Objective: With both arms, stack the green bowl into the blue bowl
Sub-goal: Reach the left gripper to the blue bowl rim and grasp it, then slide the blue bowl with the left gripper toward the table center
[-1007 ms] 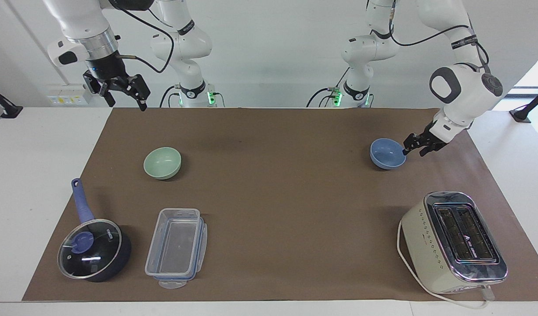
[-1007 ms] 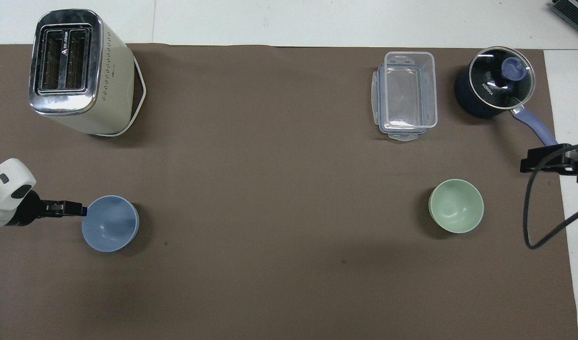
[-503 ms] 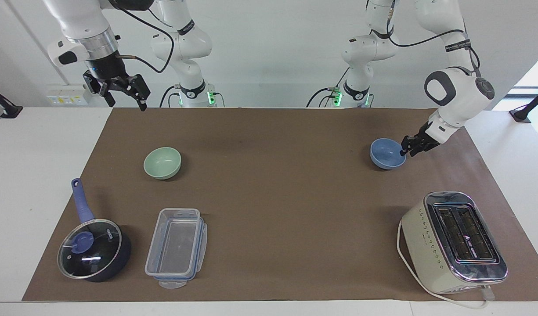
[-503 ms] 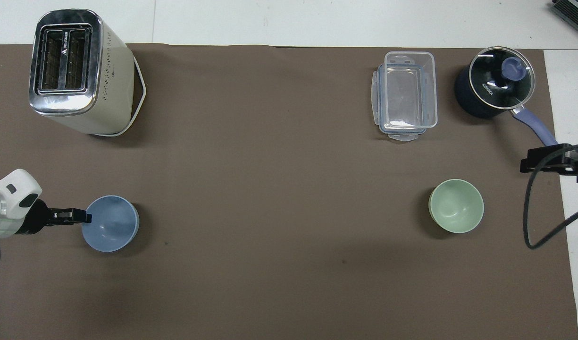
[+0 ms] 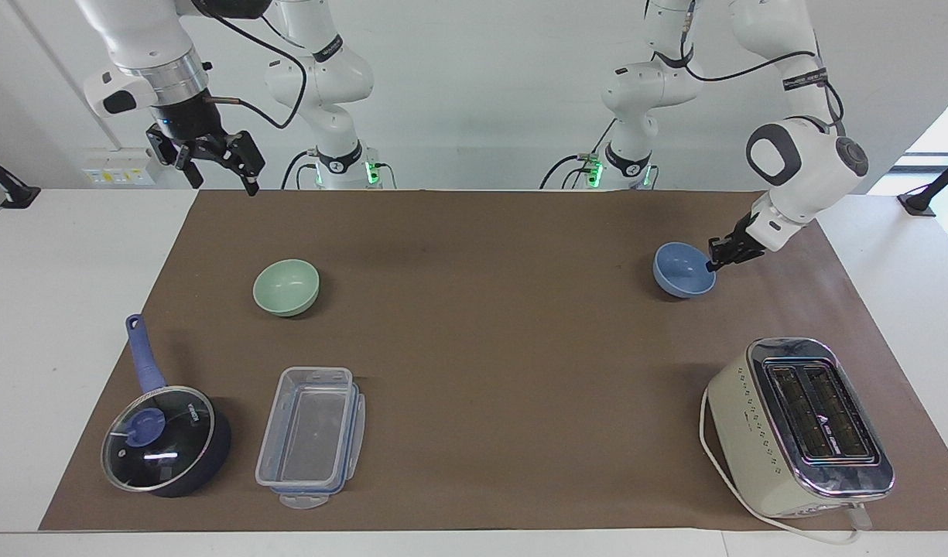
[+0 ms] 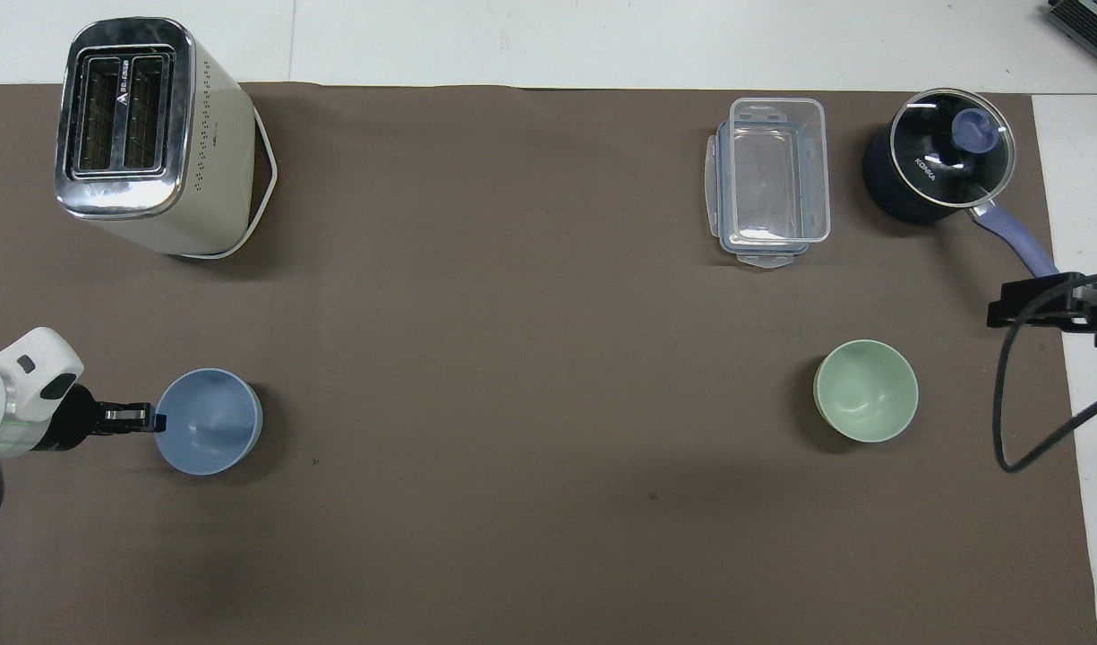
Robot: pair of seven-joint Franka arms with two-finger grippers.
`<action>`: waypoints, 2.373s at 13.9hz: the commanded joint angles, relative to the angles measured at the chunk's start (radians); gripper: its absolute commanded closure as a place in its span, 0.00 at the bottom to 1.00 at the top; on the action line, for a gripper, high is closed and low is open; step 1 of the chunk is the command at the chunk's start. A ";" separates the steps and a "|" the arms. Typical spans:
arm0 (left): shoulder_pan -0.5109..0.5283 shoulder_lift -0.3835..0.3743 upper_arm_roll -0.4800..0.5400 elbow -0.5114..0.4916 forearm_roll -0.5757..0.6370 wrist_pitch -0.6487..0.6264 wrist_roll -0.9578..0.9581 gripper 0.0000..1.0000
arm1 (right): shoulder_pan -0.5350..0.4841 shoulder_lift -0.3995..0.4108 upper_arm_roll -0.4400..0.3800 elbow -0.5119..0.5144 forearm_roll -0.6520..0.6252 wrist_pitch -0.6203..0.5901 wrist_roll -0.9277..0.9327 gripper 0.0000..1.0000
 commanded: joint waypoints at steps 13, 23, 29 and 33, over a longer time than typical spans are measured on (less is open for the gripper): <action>-0.040 -0.118 -0.360 0.015 0.000 -0.012 -0.392 1.00 | -0.004 -0.006 -0.003 -0.003 0.021 0.001 -0.025 0.00; -0.477 0.064 -0.387 0.098 0.026 0.229 -0.964 1.00 | -0.004 -0.008 -0.004 -0.003 0.021 0.001 -0.025 0.00; -0.550 0.153 -0.388 0.163 0.068 0.265 -1.037 1.00 | -0.004 -0.006 -0.003 -0.003 0.021 0.001 -0.025 0.00; -0.556 0.172 -0.388 0.164 0.066 0.269 -1.050 0.88 | -0.004 -0.008 -0.003 -0.003 0.021 0.001 -0.025 0.00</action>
